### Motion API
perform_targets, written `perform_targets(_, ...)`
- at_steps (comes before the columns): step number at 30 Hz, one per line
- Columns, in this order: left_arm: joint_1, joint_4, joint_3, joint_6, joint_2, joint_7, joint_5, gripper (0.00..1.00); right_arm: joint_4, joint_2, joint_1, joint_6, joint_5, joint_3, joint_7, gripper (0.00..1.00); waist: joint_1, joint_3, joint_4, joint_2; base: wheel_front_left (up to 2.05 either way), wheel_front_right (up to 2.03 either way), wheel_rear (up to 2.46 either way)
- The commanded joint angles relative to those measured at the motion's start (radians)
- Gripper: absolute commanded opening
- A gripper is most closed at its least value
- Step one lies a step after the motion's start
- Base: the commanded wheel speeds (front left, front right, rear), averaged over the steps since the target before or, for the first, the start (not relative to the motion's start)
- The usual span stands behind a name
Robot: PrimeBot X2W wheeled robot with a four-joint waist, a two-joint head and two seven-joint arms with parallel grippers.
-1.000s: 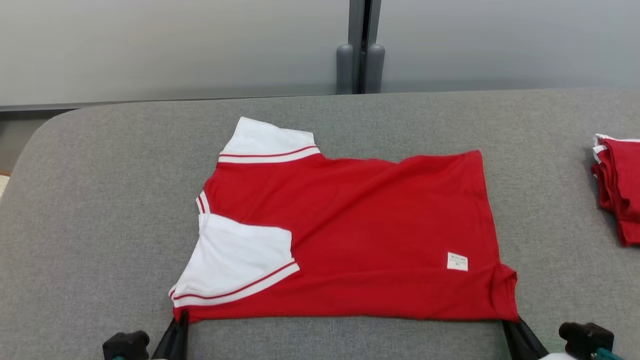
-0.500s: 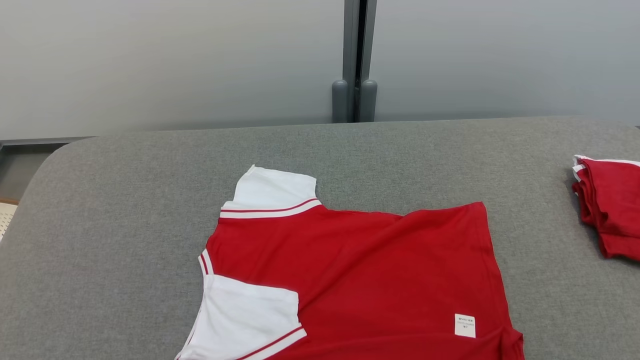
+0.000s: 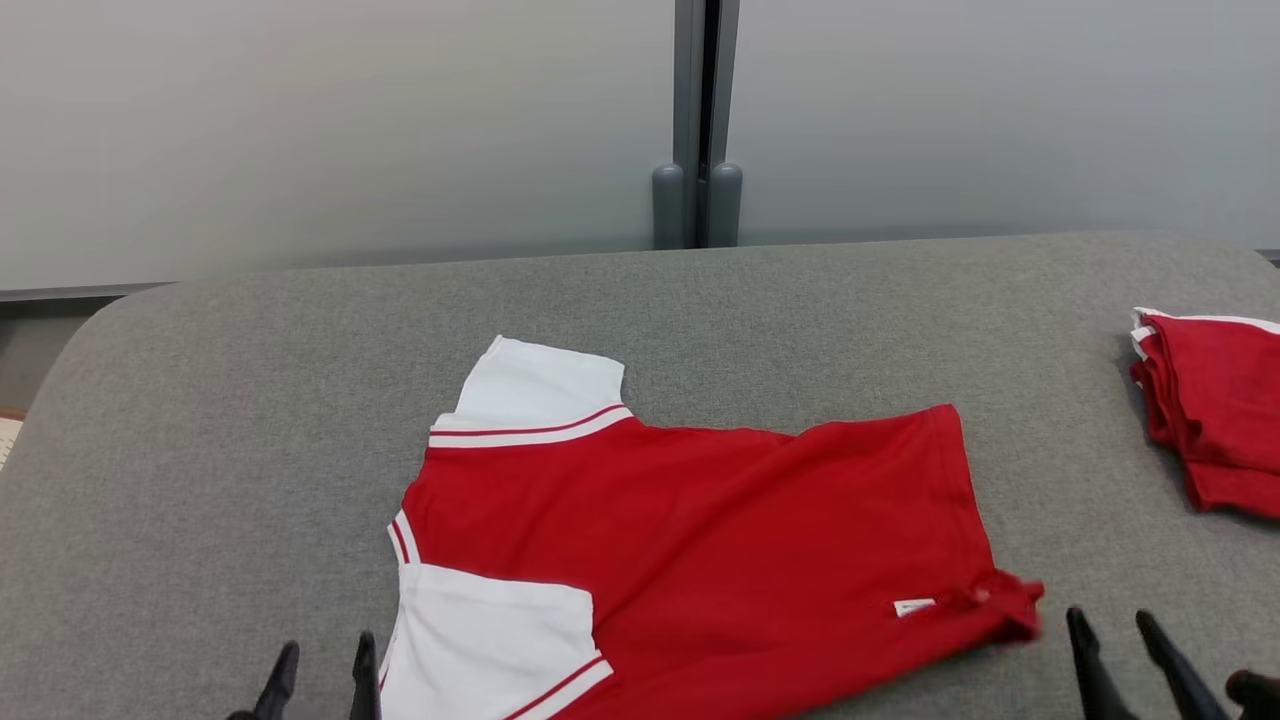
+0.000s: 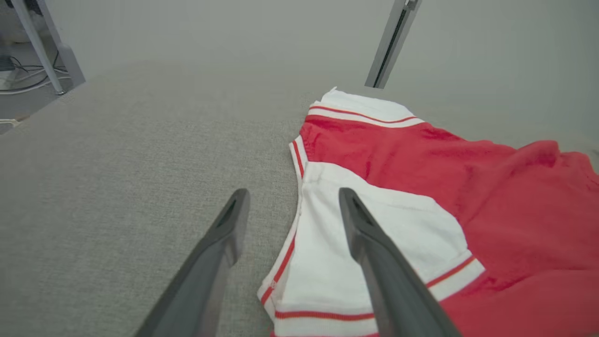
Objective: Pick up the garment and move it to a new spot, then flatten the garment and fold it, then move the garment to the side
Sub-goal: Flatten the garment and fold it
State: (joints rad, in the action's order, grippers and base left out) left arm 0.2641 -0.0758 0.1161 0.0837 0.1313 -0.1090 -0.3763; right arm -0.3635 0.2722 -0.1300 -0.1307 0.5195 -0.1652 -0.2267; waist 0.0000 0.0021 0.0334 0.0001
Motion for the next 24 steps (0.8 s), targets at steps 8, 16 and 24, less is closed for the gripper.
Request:
perform_targets(8, -0.125, 0.12, -0.007, 0.051, 0.019, -0.11, 0.099, 1.0, 0.292, -0.017, 0.045, 0.0, -0.173, 0.131, 0.057, 1.0, 0.0, 0.007, -0.016, -0.0001, 0.0, 0.0, 0.0)
perform_targets(16, -0.17, 0.168, 0.009, 0.078, 0.053, -0.066, 0.157, 1.0, 0.468, -0.049, 0.019, 0.0, -0.24, 0.161, 0.158, 1.0, 0.0, 0.014, -0.016, -0.0001, 0.0, 0.0, 0.0)
perform_targets(24, -0.167, 0.18, 0.018, 0.09, 0.056, -0.043, 0.162, 1.0, 0.494, -0.069, 0.0, 0.0, -0.241, 0.165, 0.182, 1.0, 0.0, 0.026, -0.012, -0.0001, 0.0, 0.0, 0.0)
